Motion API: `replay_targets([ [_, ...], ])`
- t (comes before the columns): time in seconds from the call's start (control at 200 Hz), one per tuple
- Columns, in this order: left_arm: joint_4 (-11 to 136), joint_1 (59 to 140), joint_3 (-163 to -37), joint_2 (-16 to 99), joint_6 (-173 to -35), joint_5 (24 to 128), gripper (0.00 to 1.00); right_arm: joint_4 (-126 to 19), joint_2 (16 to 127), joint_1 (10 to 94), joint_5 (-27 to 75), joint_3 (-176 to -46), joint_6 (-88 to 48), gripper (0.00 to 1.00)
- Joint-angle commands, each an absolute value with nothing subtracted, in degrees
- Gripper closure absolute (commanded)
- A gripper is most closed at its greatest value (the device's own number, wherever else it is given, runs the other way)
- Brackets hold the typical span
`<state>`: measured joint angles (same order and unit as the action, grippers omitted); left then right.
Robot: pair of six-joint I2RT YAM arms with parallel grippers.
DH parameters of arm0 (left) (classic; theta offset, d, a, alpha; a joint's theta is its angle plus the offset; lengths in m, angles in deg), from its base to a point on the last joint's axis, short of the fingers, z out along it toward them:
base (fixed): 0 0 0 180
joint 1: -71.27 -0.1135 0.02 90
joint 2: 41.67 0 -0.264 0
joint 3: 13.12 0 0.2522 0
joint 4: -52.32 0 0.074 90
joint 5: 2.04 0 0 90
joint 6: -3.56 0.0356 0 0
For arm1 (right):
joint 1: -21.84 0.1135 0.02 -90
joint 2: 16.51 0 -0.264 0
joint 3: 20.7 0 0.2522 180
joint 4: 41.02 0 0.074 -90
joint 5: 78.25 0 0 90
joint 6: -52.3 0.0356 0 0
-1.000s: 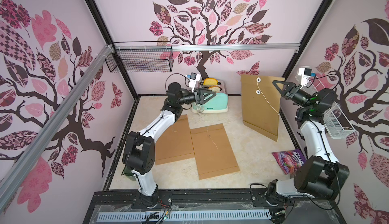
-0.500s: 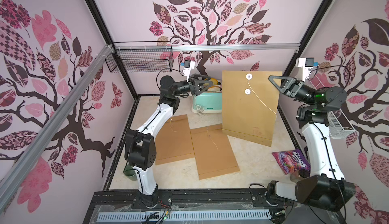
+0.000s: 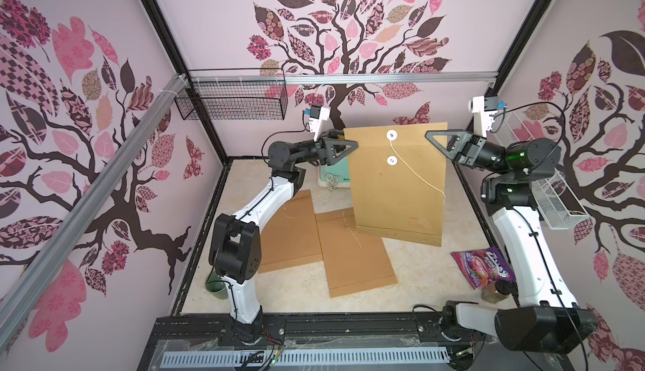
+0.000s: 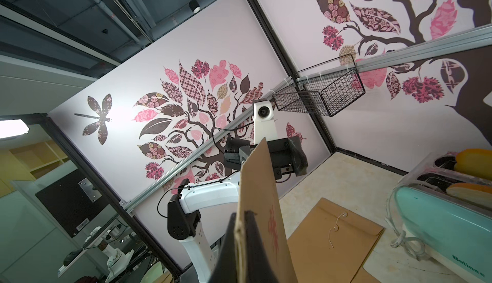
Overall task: Close the mouth of the file bag
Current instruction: Pick up the file bag from the center of the board.
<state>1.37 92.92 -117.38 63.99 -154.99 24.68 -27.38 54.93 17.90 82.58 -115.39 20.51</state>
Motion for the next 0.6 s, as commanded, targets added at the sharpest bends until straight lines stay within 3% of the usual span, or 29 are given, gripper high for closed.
replay_targets([
  [0.0, -3.8, 93.2, -116.0, 61.8, -157.4, 26.0, 0.27, -27.3, 54.3, 18.3, 81.1, -116.1, 19.6, 1.0],
  [0.12, -3.9, 93.9, -115.2, 60.8, -157.5, 25.9, 0.36, -27.6, 54.0, 18.6, 81.0, -114.8, 19.2, 1.0],
  [0.26, -3.8, 94.7, -114.8, 60.3, -157.6, 26.5, 0.39, -28.3, 53.8, 19.0, 80.8, -114.1, 18.2, 1.0],
  [0.36, -3.9, 95.6, -115.8, 61.2, -158.5, 26.5, 0.48, -28.2, 53.7, 19.4, 80.7, -114.2, 18.2, 1.0],
  [0.495, -4.0, 97.0, -116.1, 62.0, -159.1, 26.5, 0.53, -28.4, 53.6, 19.6, 80.6, -113.7, 17.8, 1.0],
  [0.595, -4.0, 97.6, -115.7, 61.7, -159.1, 26.6, 0.64, -28.3, 53.4, 19.8, 80.8, -113.0, 17.7, 1.0],
])
